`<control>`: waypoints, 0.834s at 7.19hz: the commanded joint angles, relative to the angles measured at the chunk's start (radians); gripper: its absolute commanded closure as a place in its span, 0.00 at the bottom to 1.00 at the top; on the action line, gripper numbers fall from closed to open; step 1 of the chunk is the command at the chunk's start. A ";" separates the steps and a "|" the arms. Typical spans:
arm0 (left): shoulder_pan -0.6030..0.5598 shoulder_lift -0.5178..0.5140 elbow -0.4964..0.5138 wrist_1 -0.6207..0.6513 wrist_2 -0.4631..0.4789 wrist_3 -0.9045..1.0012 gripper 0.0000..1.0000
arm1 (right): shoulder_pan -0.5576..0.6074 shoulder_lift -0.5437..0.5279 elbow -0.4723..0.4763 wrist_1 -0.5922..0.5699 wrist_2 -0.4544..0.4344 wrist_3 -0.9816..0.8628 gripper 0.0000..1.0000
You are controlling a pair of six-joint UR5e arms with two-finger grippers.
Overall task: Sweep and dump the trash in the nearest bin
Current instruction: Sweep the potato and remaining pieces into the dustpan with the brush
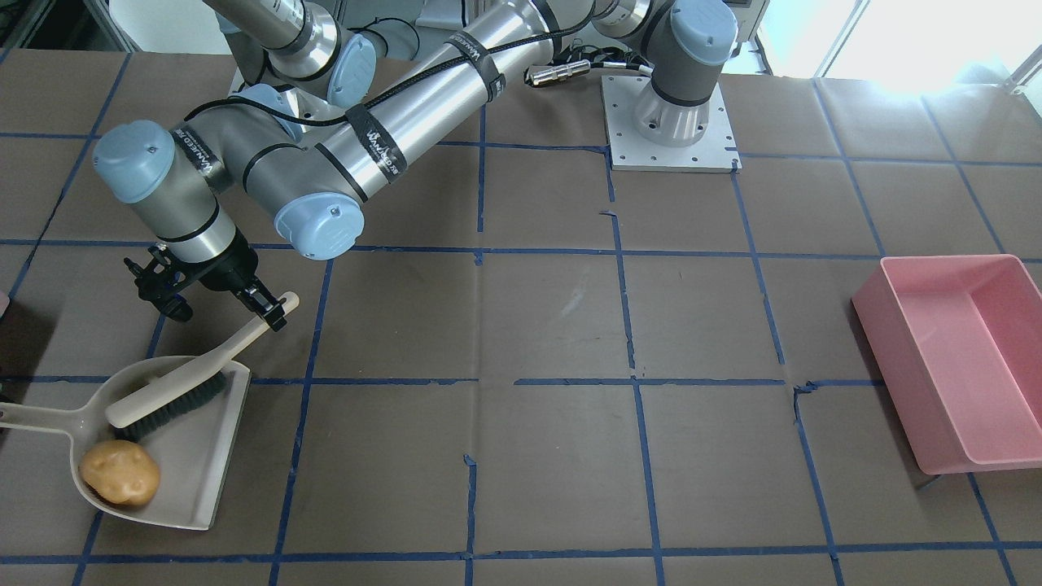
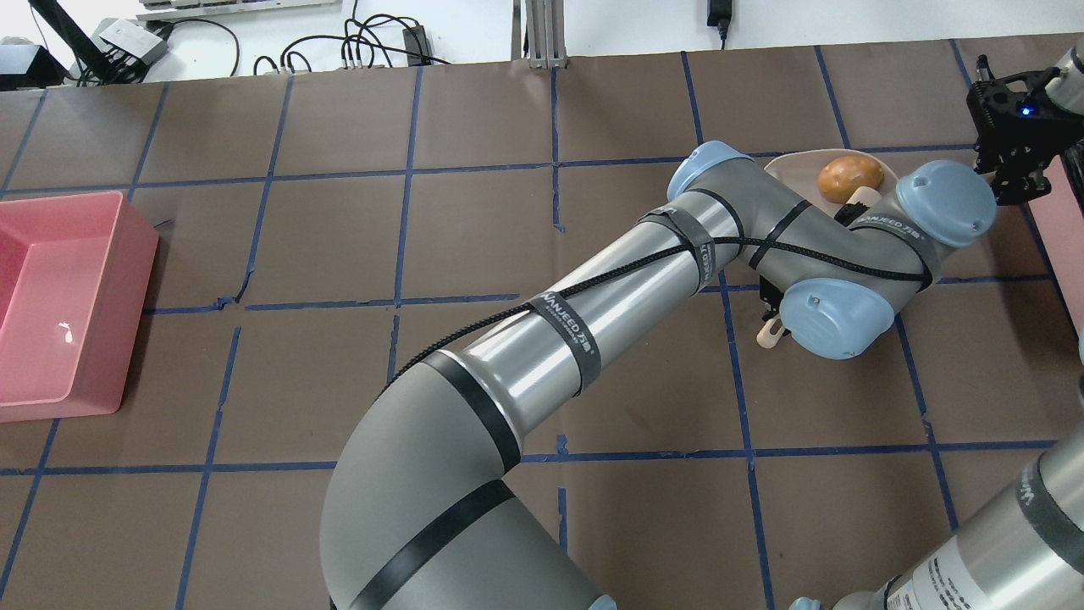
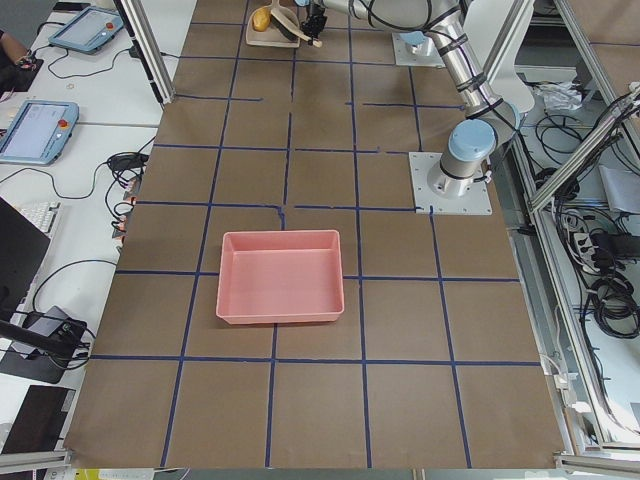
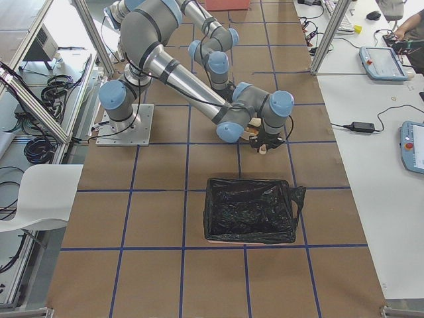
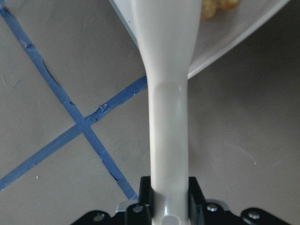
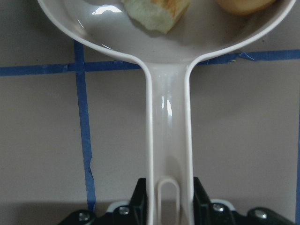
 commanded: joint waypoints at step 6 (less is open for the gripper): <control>0.030 0.164 -0.141 0.008 -0.001 0.073 1.00 | -0.006 0.005 0.004 0.011 0.059 0.002 1.00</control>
